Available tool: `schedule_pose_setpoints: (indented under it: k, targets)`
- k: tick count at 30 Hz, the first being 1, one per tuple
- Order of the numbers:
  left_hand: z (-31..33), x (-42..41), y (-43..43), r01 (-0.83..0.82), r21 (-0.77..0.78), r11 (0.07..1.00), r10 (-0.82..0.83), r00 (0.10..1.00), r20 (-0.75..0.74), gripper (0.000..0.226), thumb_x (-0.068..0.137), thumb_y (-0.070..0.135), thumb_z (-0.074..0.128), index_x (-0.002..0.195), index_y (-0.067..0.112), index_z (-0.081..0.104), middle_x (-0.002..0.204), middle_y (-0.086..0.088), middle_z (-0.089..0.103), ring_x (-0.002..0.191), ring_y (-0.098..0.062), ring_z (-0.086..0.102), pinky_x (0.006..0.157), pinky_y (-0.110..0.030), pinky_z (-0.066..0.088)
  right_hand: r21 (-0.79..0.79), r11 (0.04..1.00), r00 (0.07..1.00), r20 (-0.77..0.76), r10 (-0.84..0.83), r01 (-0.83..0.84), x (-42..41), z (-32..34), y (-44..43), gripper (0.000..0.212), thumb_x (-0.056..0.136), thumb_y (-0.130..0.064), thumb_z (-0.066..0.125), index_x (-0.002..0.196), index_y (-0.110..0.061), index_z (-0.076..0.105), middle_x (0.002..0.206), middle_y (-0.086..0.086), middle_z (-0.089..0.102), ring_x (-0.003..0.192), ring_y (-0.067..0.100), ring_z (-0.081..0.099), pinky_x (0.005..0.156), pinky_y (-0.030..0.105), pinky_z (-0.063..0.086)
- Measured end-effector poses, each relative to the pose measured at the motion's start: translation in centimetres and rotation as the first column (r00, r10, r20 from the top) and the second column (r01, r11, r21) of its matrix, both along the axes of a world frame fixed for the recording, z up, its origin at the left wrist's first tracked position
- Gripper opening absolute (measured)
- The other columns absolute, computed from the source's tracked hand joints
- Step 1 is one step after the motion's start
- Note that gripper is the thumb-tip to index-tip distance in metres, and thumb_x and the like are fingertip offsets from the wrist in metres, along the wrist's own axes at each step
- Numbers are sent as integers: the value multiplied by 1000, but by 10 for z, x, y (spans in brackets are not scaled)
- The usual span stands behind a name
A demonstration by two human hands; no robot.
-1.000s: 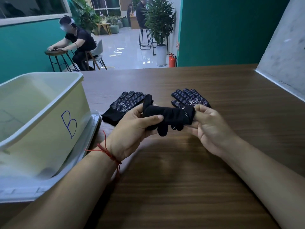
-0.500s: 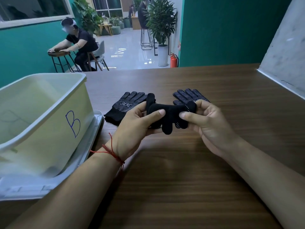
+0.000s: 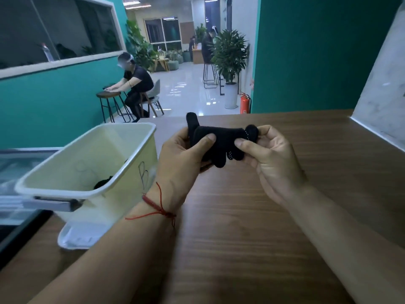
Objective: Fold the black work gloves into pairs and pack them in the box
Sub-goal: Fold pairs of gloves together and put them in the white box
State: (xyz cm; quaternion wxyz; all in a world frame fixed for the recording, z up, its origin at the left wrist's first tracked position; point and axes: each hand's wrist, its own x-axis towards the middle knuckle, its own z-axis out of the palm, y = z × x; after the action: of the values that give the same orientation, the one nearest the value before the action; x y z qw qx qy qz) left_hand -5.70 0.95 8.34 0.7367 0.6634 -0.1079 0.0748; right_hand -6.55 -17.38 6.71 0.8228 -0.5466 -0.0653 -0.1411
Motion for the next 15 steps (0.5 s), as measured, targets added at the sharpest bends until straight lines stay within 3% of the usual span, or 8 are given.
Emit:
schedule_pose_setpoints:
  k: [2,5,8,12,15]
  targets:
    - [20,-8,21,-18,52,998,15,998,58,21,97,14,73,117,7,74,108,-18,78,98,-37,77,85,-53,64,12,999,999,28,35,-35,-3,14,17,29,91,7,76,106,-11,60,104,15,78,101,31,77,86,44,63]
    - [43,-20,57,-78,147,986,58,989,132,17,98,13,72,114,9,75,98,-10,77,85,-15,70,80,-30,57,-8,997,995,56,82,-82,-7,33,44,32,90,6,77,110,-12,61,105,14,79,99,31,78,84,44,64]
    - [60,-30,93,-133,211,968,99,982,161,18,97,12,73,115,11,75,101,-17,74,82,-16,66,77,-28,55,-77,989,989,58,133,-129,-10,49,72,30,91,4,77,110,-16,64,97,4,80,95,27,80,82,41,63]
    - [75,-36,147,-214,296,931,158,967,201,25,91,11,75,114,20,73,110,-12,75,92,-32,73,90,-48,62,-159,970,979,54,197,-187,-9,65,114,29,91,4,78,111,-14,68,99,8,80,96,33,80,81,43,65]
    - [81,-39,187,-255,381,889,185,960,209,24,82,21,75,106,25,75,107,-7,76,100,-39,72,101,-60,56,-288,940,978,51,204,-182,-5,72,146,25,90,2,79,106,-16,74,103,12,75,99,36,79,86,46,66]
